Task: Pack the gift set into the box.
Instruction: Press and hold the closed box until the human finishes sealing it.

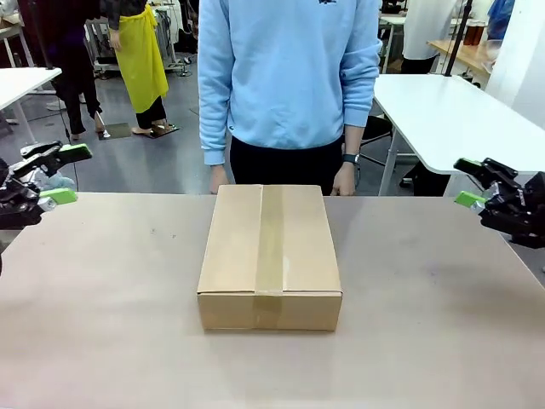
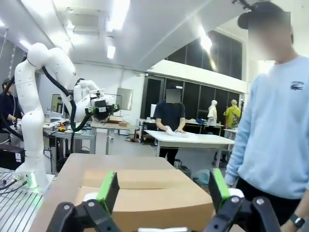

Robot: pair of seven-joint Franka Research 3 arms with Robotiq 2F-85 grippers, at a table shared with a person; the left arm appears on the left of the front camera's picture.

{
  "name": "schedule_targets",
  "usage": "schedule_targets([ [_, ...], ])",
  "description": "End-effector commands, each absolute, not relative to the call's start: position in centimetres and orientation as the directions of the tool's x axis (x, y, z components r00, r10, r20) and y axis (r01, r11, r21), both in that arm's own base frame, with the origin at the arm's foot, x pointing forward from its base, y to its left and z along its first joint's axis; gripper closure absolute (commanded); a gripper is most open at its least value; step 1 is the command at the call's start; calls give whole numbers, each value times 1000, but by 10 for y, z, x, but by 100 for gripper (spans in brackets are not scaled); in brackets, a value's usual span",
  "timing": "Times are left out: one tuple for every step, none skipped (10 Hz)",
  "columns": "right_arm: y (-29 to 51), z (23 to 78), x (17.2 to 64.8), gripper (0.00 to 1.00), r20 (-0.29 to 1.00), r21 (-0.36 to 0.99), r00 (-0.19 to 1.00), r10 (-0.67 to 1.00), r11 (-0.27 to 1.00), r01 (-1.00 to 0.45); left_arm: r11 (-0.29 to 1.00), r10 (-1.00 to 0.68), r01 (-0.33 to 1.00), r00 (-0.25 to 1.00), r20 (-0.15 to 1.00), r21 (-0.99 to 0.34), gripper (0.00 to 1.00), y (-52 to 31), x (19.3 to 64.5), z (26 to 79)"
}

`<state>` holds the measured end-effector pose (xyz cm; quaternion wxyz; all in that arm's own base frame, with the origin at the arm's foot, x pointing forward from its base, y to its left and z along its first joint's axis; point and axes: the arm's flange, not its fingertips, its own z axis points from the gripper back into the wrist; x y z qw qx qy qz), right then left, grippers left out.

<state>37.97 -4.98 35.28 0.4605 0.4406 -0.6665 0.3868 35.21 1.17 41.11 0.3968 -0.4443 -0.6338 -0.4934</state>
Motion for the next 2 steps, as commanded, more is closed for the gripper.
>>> schedule_targets([
  [-50,358,375,0,954,-126,-196,-227,291,-948,123,162,952,-298,941,281,0,10,349,415],
  [-50,358,375,0,954,-126,-196,-227,291,-948,123,162,952,-298,941,281,0,10,349,415],
])
